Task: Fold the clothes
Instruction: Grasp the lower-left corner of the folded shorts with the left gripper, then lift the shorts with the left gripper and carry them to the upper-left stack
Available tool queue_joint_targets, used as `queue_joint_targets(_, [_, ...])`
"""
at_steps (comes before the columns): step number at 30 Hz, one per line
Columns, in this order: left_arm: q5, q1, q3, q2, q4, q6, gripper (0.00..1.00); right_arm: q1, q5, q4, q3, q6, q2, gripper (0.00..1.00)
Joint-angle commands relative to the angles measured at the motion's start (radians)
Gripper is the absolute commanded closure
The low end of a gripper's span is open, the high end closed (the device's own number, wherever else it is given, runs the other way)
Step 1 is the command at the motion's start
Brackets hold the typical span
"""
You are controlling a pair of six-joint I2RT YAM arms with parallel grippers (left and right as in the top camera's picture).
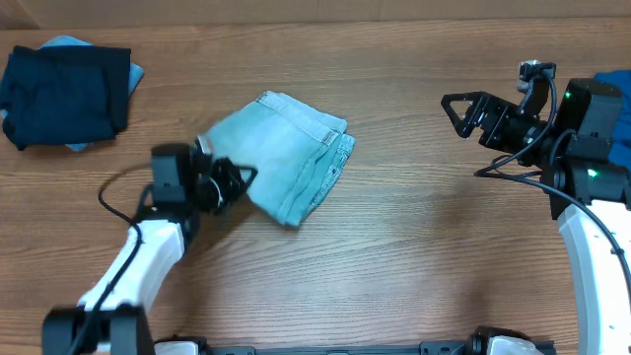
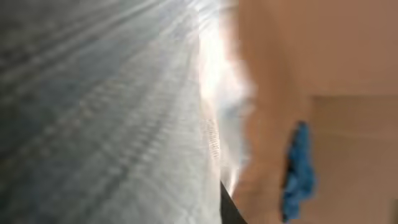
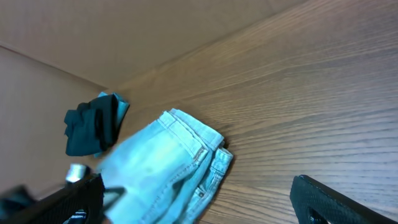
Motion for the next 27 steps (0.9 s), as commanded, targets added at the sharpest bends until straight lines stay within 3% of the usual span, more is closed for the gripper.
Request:
queue_joint_targets(1, [0.091, -0.01, 0.181, -0.129, -0.075, 0.039, 0.96, -0.002, -0.001, 0.002, 0.022, -0.007, -0.002, 0.0])
queue_joint_targets(11, [0.053, -0.052, 0.566, -0.194, -0.288, 0.009, 0.96, -0.002, 0.0, 0.002, 0.022, -0.008, -0.002, 0.0])
queue_joint_targets(15, [-0.027, -0.047, 0.684, -0.194, -0.342, -0.002, 0.96, -0.002, 0.0, 0.002, 0.022, -0.008, -0.002, 0.0])
queue_joint_targets(23, [-0.255, 0.049, 0.849, -0.191, -0.369, -0.019, 0.96, -0.002, -0.001, 0.002, 0.022, -0.008, -0.002, 0.0])
queue_joint_targets(27, [-0.267, 0.157, 0.874, -0.151, -0.343, -0.01, 0.96, -0.002, 0.0, 0.001, 0.022, -0.008, -0.002, 0.0])
